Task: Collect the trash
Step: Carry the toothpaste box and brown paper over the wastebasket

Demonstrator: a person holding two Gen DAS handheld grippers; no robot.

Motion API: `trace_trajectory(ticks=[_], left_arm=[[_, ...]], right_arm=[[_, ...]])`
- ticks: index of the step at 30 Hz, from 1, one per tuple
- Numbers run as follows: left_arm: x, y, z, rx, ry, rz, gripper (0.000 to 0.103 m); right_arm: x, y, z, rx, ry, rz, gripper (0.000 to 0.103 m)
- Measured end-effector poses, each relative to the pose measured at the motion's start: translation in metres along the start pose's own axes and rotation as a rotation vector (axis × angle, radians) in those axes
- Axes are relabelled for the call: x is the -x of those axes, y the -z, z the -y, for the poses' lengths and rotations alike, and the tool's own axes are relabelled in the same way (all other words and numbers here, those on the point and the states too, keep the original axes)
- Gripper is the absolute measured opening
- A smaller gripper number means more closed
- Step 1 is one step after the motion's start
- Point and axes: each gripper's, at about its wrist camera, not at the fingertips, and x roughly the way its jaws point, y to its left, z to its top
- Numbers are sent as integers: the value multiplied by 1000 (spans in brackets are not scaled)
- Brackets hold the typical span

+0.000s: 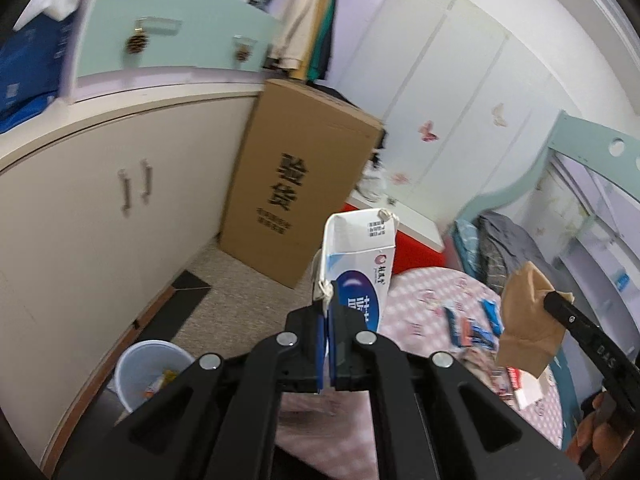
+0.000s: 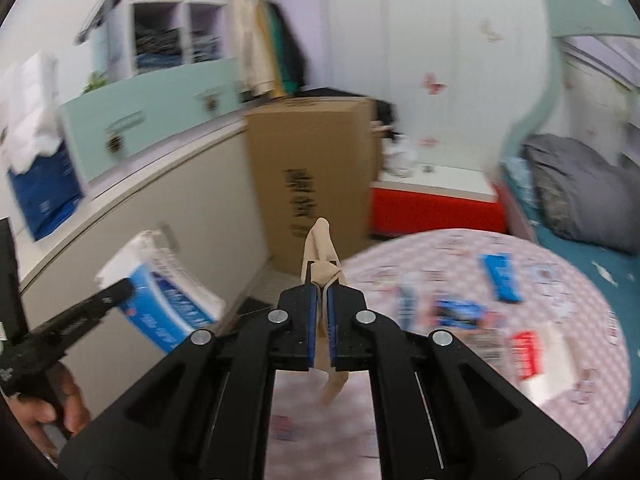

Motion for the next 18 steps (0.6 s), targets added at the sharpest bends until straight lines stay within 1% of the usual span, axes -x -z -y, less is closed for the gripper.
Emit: trace_trajectory(ticks=[3, 5, 6, 9, 10, 15, 18], left_arm=[[1, -2, -32, 24, -49, 1, 1], [0, -1, -55, 39, -85, 0, 1], [-2, 0, -71, 53, -113, -2, 2], [-7, 5, -104, 80, -168, -11, 1], [-9, 7, -116, 89, -189, -15, 1], [-28, 25, -175, 135, -304, -59, 2], [-39, 36, -209, 172, -362, -87, 2]], right_arm=[[-26, 7, -52, 41, -100, -36, 4], [-39, 15, -79, 61, -152, -54, 4], [-50, 21, -97, 76, -183, -74, 4], [-75, 36, -136, 100, -240, -127, 4], [-89, 44, -152, 105, -267, -159, 4], [-141, 78, -210, 152, -340, -259, 4], [-168, 98, -235, 153, -375, -299, 5]])
